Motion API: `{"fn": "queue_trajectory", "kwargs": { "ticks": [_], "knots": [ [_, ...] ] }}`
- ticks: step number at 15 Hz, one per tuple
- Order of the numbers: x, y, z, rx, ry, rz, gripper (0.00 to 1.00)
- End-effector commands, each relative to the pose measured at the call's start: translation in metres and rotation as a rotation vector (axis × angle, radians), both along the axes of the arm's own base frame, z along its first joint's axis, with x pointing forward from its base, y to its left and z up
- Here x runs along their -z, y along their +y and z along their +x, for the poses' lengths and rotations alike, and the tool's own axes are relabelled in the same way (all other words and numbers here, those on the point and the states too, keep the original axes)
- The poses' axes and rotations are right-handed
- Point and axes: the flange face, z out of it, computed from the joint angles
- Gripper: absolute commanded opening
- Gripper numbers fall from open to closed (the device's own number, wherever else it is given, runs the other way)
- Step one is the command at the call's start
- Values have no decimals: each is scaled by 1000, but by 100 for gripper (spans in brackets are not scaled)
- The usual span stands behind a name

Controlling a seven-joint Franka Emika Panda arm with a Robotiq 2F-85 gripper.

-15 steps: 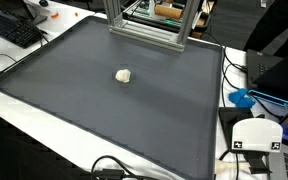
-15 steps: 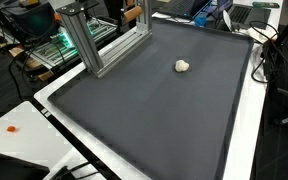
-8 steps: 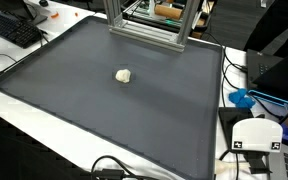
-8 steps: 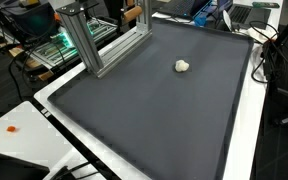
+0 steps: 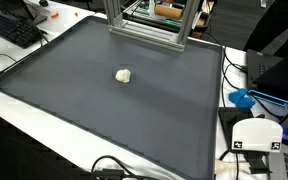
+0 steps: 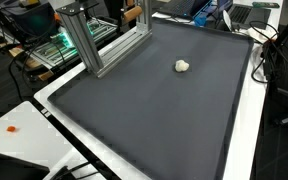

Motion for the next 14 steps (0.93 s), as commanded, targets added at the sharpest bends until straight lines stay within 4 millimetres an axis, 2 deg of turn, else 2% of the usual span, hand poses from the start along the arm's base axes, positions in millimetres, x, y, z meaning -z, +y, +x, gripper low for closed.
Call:
{"fn": "queue_trajectory", "kwargs": {
  "ticks": [1, 13, 14],
  "knots": [
    [11, 1, -8, 13, -16, 4, 100],
    [24, 1, -11, 50, -15, 33, 100],
    [24, 2, -11, 50, -13, 35, 95]
  ]
}}
